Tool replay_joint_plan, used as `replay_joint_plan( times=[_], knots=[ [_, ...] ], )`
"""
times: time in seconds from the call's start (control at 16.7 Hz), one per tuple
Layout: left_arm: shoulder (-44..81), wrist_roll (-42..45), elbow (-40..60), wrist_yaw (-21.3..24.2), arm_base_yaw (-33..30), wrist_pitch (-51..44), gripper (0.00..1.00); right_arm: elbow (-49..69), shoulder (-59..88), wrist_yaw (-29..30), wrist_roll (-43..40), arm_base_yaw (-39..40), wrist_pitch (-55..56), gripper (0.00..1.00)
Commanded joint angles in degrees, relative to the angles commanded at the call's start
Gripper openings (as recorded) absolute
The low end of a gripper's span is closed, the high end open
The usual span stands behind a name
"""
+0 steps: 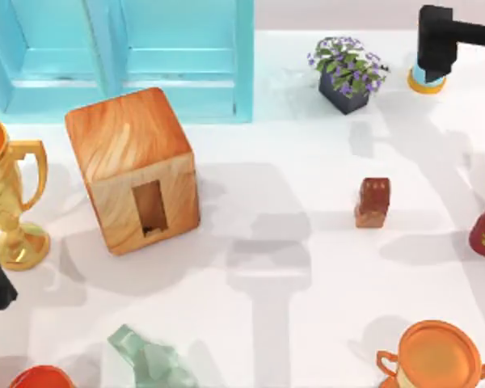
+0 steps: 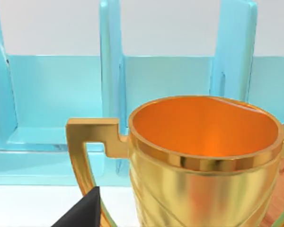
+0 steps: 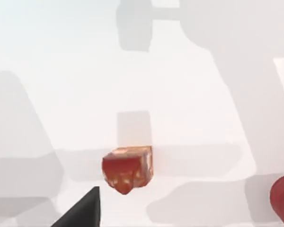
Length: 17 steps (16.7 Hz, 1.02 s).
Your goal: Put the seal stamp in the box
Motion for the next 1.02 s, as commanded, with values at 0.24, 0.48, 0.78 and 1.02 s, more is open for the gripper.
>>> replay_joint_plan(
  times=[0.24,0.48,0.78,1.02],
  knots=[
    [0.0,0.0,0.0,0.0,0.0,0.0,1.0,10.7,16.5,-0.1,2.9,5.6,-8.5,1.0],
    [0.0,0.0,0.0,0.0,0.0,0.0,1.0,14.0,23.5,-0.1,4.0,8.9,-13.0,1.0],
    [0.0,0.0,0.0,0.0,0.0,0.0,1.0,14.0,23.8,-0.1,4.0,8.8,-13.1,1.0],
    [0.0,0.0,0.0,0.0,0.0,0.0,1.0,10.2,24.6,-0.1,3.9,8.9,-8.9,1.0]
  ],
)
